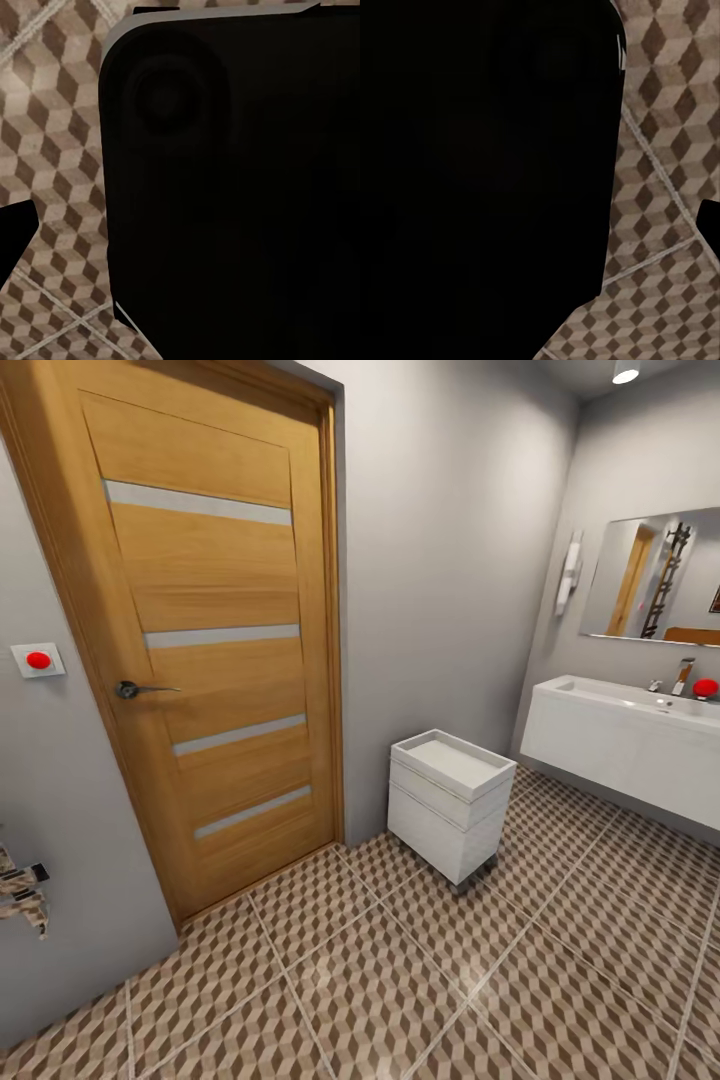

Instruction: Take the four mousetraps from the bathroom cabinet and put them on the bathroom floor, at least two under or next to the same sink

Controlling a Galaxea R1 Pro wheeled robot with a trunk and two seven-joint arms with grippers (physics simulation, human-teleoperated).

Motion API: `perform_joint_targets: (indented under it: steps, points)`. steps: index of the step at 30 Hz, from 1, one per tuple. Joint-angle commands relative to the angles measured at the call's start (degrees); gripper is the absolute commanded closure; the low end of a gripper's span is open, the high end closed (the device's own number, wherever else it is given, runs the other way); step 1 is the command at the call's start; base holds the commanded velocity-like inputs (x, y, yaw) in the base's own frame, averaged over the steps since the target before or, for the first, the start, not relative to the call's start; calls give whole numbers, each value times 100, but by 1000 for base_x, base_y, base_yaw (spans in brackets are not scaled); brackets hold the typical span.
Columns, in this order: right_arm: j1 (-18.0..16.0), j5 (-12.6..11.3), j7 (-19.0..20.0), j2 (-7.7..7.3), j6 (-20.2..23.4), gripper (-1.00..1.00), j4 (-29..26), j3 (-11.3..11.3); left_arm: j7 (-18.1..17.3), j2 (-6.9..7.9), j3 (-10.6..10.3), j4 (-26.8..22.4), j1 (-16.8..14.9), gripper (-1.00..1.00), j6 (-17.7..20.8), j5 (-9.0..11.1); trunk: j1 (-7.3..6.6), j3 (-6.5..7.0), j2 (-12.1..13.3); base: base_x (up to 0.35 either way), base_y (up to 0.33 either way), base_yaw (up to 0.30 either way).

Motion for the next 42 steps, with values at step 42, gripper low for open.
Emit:
perform_joint_targets:
  steps: [42]
  points:
    - [-1,-1,-31,1,-16,-100,0,8,-1,0,3,-1,-1,-100,-6,2,0,-4,-2,0,0,199]
